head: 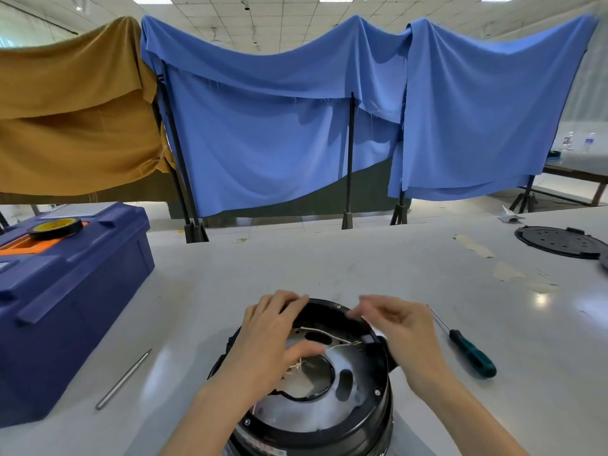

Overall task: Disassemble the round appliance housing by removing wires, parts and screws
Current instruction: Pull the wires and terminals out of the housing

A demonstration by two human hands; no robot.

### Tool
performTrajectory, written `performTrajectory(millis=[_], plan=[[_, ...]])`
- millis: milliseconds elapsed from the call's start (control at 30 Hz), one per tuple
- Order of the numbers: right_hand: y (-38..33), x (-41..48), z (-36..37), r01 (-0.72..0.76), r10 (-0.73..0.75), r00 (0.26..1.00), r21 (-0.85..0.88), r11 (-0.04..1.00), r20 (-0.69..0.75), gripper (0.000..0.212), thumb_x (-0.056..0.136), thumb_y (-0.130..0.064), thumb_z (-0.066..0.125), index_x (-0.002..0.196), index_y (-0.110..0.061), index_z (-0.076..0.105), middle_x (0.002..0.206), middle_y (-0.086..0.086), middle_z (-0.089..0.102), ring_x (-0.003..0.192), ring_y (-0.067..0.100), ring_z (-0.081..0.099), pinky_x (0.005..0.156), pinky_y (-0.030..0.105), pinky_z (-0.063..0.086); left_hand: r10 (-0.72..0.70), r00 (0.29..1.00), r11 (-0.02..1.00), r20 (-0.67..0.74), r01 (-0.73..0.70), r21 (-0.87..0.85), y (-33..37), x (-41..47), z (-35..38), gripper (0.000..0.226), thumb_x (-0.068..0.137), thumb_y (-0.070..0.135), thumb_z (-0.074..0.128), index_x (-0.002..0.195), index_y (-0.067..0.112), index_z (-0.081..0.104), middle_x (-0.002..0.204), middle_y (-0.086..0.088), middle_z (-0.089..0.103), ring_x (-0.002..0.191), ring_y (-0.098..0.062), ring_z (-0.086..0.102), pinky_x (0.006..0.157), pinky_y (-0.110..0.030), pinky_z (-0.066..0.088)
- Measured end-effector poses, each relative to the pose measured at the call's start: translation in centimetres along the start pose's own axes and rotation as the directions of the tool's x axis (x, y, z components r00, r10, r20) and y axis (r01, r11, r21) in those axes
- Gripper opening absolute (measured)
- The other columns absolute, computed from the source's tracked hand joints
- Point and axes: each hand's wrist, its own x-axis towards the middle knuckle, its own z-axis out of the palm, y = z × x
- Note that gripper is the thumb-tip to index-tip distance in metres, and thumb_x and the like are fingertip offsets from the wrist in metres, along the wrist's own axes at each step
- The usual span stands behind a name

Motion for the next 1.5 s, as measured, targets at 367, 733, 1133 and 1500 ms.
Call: performTrajectory(millis=[367,733,1133,1500], plan=[[8.7,8.4,-0.9,-0.220,0.149,0.975,-0.679,0.700,-0.162,0.039,0.092,-0.023,0.051,0.056,-0.024,0.068,0.089,-0.012,0.064,0.097,0.032,0.048,0.083,0.031,0.035,-0.096,0.993,0.993,0.073,0.090,0.079,-1.6,-0.2,2.2,0.075,0.088,0.068,0.026,0.151,0.031,0.016,0.159,0.015,0.004,0.146,-0.003,-0.004,0.117,-0.031,-0.006],[6.3,6.8,-1.6,-0.078,0.054,0.996,-0.408,0.909,-0.071,0.016,0.093,-0.019,0.062,0.101,-0.020,0.076,0.111,-0.005,0.072,0.093,0.002,0.064,0.083,0.023,0.045,0.050,0.997,0.999,-0.063,-0.050,-0.003,-0.6,-0.3,1.7,0.063,0.086,0.066,0.032,0.140,0.035,0.040,0.149,0.023,0.026,0.142,0.002,0.011,0.116,-0.024,-0.002],[2.2,2.0,-0.7,-0.127,0.131,0.952,-0.032,0.991,0.279,0.018,0.087,-0.006,0.067,0.081,-0.017,0.080,0.104,-0.009,0.073,0.097,0.005,0.068,0.083,0.021,0.054,0.099,0.991,0.995,-0.088,-0.101,-0.018,3.8,1.5,2.6,0.029,0.088,0.044,0.059,0.110,0.026,0.050,0.105,0.013,0.043,0.101,-0.008,0.039,0.085,-0.019,0.024],[2.9,1.7,-0.3,-0.134,0.116,0.961,0.056,0.989,0.251,0.026,0.089,-0.003,0.063,0.078,-0.020,0.079,0.101,-0.010,0.073,0.090,0.007,0.069,0.073,0.013,0.051,0.172,0.983,0.981,-0.063,-0.166,0.099,5.2,2.3,2.6,0.016,0.091,0.034,0.059,0.096,0.018,0.059,0.100,0.003,0.056,0.098,-0.013,0.049,0.070,-0.020,0.029]])
